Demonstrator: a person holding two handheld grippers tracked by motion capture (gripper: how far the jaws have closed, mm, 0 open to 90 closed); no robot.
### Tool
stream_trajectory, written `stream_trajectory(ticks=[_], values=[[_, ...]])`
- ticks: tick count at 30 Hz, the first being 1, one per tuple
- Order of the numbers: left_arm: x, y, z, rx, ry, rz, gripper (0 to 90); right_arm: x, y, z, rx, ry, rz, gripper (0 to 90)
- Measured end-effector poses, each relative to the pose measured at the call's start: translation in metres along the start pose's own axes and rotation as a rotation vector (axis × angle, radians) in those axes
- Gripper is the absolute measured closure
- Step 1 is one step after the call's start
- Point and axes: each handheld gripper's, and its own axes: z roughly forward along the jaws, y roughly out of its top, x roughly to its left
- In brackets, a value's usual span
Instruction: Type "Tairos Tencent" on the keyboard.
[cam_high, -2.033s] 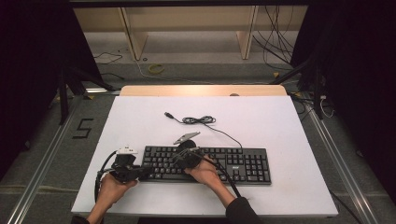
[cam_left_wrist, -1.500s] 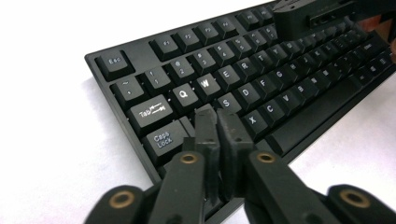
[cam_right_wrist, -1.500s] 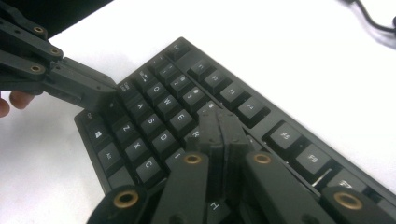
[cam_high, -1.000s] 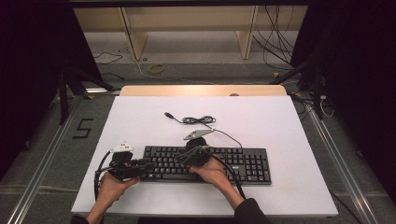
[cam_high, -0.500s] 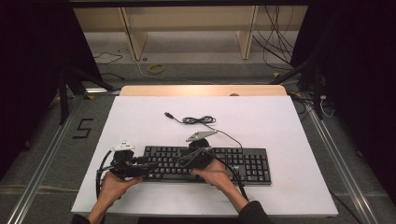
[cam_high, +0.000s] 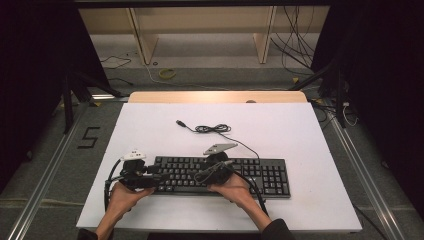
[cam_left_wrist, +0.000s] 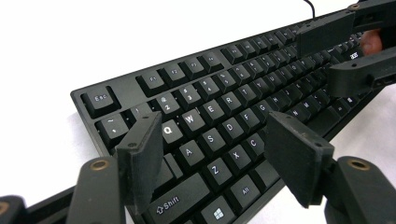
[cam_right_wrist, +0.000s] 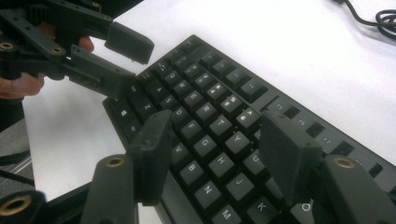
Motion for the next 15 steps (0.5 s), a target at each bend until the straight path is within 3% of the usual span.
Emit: stream_trajectory(ticks=[15], values=[[0.000,0.008,0.005,-0.006,0.009,0.011,39.6,-0.002,-0.009,-0.012,-0.016,-0.021,0.003,41.1]])
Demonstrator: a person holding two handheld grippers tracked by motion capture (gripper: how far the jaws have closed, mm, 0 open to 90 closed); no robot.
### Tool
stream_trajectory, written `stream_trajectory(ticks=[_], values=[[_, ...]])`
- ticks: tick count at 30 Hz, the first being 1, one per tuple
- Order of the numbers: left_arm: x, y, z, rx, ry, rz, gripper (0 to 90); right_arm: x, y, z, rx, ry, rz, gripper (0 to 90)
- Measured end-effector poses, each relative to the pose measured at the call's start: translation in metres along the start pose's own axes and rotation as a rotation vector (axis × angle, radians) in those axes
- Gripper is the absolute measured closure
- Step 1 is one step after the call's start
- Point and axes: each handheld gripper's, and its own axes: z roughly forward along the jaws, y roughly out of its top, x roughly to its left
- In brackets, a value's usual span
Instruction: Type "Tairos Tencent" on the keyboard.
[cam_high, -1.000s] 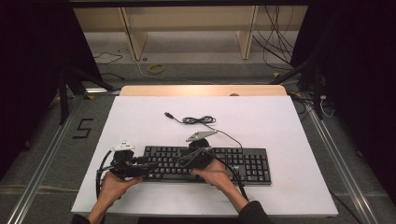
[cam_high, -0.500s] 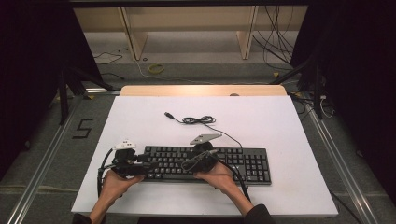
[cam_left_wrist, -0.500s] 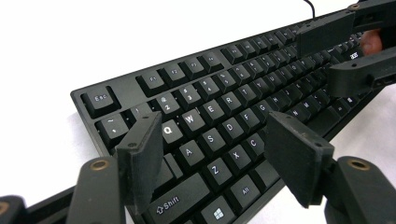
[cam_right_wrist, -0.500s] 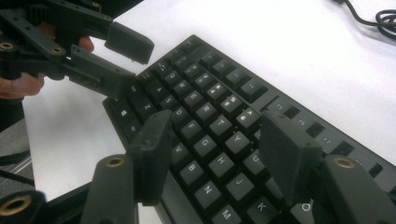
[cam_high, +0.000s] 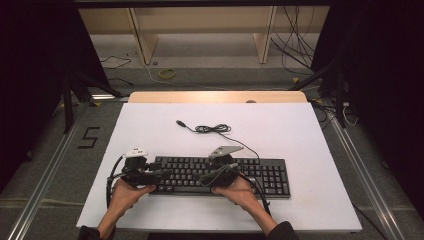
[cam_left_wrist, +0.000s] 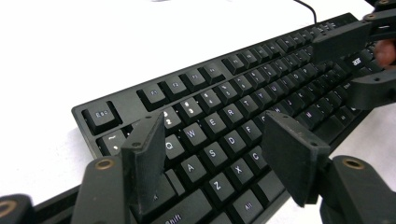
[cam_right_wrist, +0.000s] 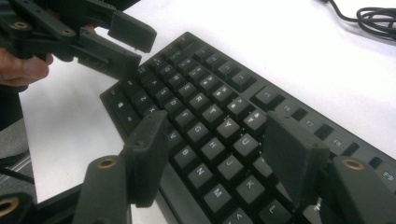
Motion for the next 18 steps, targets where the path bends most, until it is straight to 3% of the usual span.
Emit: stream_trajectory(ticks=[9,18], values=[[-0.001,0.004,0.007,0.017,-0.006,0.014,46.1,-0.004,-0.008,-0.009,-0.006,-0.012,0.005,40.0],[-0.006,0.010,0.017,0.046,-0.028,0.047,63.0,-0.009,-0.017,-0.019,-0.020,-0.018,0.013,39.1]])
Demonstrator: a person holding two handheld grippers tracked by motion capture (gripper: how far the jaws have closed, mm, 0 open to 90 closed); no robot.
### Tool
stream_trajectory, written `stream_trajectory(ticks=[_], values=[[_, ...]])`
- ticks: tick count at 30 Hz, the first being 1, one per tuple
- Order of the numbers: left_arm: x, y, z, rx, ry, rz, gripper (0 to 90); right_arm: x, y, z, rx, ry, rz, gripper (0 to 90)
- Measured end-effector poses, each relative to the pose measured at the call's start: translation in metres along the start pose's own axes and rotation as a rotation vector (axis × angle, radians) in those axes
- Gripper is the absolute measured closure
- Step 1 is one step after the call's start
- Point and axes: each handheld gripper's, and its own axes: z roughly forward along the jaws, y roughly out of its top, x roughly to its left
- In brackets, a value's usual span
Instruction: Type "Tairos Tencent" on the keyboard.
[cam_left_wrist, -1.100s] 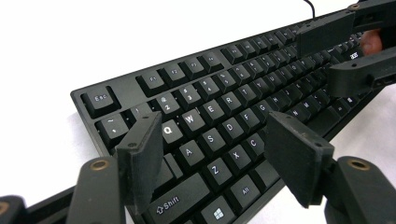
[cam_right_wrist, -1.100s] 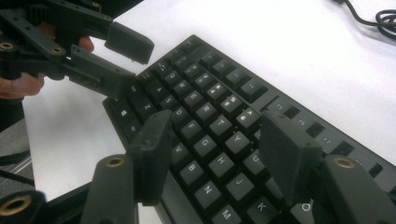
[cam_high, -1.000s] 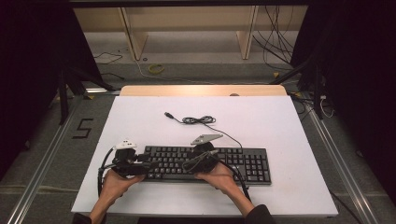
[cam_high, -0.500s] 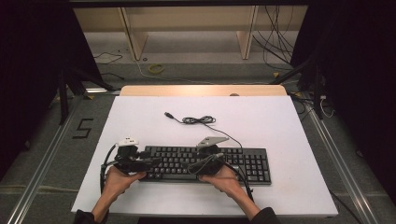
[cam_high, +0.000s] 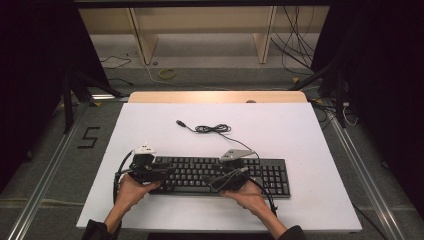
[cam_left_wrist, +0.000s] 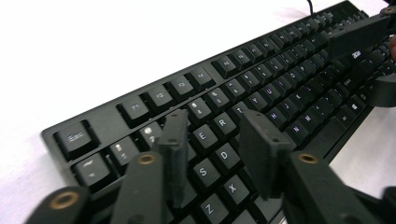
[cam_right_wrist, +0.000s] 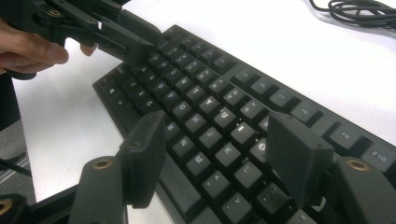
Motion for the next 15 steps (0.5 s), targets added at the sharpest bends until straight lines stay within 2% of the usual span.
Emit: stream_trajectory(ticks=[6,15], values=[[-0.004,0.004,0.008,0.022,0.005,0.036,75.5,0.000,-0.003,-0.004,-0.007,0.002,-0.007,39.0],[-0.005,0.006,0.016,0.056,0.014,0.056,88.8,0.000,-0.006,-0.006,-0.007,0.005,-0.007,38.7]])
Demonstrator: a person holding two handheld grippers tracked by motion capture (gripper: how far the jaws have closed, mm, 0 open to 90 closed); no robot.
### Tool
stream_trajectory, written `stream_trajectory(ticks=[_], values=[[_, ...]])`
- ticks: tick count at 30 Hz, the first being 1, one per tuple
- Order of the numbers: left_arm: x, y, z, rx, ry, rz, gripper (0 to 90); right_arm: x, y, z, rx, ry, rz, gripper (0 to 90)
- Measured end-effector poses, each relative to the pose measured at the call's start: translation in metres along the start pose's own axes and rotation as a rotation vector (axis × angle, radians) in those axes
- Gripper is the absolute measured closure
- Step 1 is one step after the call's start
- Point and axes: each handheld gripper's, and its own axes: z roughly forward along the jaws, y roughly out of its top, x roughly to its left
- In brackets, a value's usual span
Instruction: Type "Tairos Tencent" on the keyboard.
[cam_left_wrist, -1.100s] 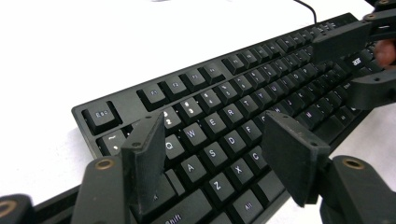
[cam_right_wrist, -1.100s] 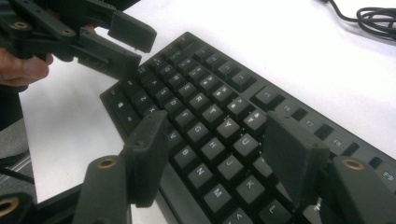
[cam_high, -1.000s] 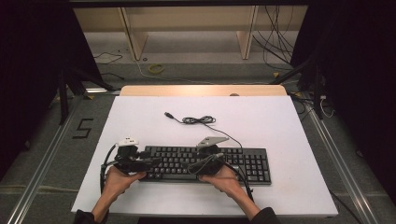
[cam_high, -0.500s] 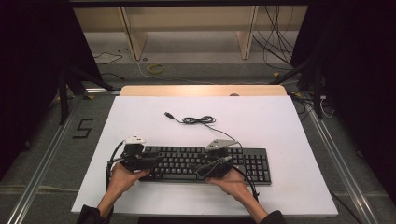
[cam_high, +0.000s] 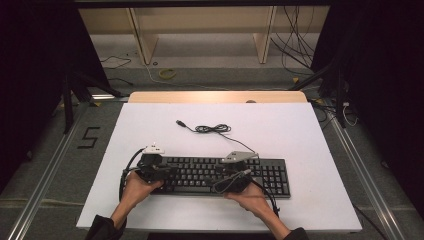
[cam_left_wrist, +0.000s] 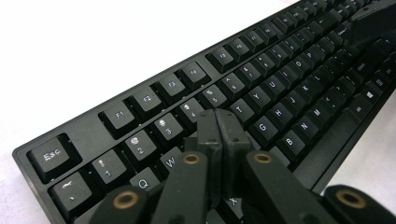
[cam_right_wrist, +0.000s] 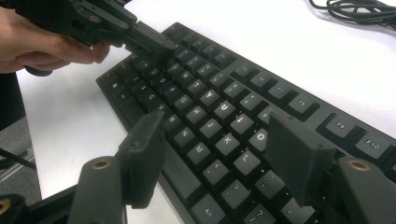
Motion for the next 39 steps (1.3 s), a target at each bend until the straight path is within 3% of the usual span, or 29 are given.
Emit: stream_trajectory(ticks=[17,28,33,39], values=[[0.000,0.001,0.013,0.043,0.030,0.004,89.4,0.001,0.000,0.000,0.001,0.003,-0.006,38.7],[0.001,0.001,0.009,0.019,0.023,-0.005,89.1,0.003,0.002,0.001,-0.006,0.001,-0.010,39.3],[0.001,0.002,-0.001,-0.013,0.008,-0.019,82.6,0.005,0.003,0.003,-0.008,0.007,-0.016,43.4],[0.001,0.000,-0.011,-0.037,-0.009,-0.044,67.8,0.008,0.004,0.008,-0.001,0.014,-0.026,56.1]])
